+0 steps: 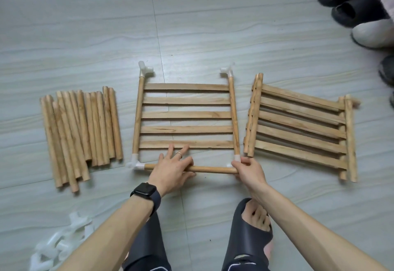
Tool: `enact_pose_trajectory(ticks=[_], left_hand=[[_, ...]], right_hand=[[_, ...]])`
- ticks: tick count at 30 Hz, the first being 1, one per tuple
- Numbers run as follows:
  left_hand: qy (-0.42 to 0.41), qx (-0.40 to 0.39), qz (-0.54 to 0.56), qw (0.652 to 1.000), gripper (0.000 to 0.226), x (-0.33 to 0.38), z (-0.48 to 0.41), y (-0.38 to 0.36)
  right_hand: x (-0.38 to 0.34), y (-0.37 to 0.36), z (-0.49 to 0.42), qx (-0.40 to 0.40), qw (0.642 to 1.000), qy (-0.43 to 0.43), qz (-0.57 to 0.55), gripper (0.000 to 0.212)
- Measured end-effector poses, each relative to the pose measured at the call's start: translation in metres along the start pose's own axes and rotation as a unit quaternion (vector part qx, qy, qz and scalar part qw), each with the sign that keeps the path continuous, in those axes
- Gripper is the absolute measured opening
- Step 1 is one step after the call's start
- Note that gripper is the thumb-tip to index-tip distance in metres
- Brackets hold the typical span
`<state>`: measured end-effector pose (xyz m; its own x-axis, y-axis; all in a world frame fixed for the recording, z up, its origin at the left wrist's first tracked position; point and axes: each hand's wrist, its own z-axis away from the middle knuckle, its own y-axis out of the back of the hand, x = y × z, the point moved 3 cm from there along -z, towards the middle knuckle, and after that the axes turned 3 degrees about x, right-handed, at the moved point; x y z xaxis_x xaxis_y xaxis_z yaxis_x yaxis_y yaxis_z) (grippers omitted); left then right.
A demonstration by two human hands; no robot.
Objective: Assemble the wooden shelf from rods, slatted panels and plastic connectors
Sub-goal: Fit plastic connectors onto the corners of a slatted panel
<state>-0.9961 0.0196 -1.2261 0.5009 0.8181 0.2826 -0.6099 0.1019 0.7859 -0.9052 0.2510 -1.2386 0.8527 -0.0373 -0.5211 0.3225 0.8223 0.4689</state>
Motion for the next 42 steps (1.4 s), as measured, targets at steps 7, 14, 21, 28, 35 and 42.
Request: enact_pose_trajectory(ticks=[7, 14, 21, 28, 35, 42], left_hand=[[-0.008, 0.008, -0.004, 1.000, 0.039, -0.002, 0.000, 0.010], [-0.015, 0.001, -0.013, 1.000, 0.040, -0.007, 0.000, 0.009], [-0.013, 0.013, -0.019, 1.000, 0.040, -0.009, 0.002, 0.003], [-0.009, 0.007, -0.038, 0.999, 0.042, -0.008, -0.001, 0.007], [0.009, 0.031, -0.025, 0.999, 0.044, -0.007, 0.000, 0.001], [0.005, 0.029, -0.038, 0.999, 0.040, -0.011, -0.001, -0.003]], right_hand=[[0.003, 0.010, -0.006, -0.010, 0.994, -0.039, -0.104, 0.018], [0.002, 0.021, 0.015, 0.045, 0.995, 0.059, 0.070, 0.005], [0.018, 0.039, 0.016, 0.083, 0.995, -0.022, -0.049, 0.013], [0.016, 0.034, 0.020, 0.075, 0.996, 0.001, -0.056, 0.020], [0.014, 0.038, 0.027, 0.077, 0.996, 0.041, 0.003, 0.018], [0.013, 0.025, 0.035, 0.016, 0.992, 0.098, 0.078, 0.024]])
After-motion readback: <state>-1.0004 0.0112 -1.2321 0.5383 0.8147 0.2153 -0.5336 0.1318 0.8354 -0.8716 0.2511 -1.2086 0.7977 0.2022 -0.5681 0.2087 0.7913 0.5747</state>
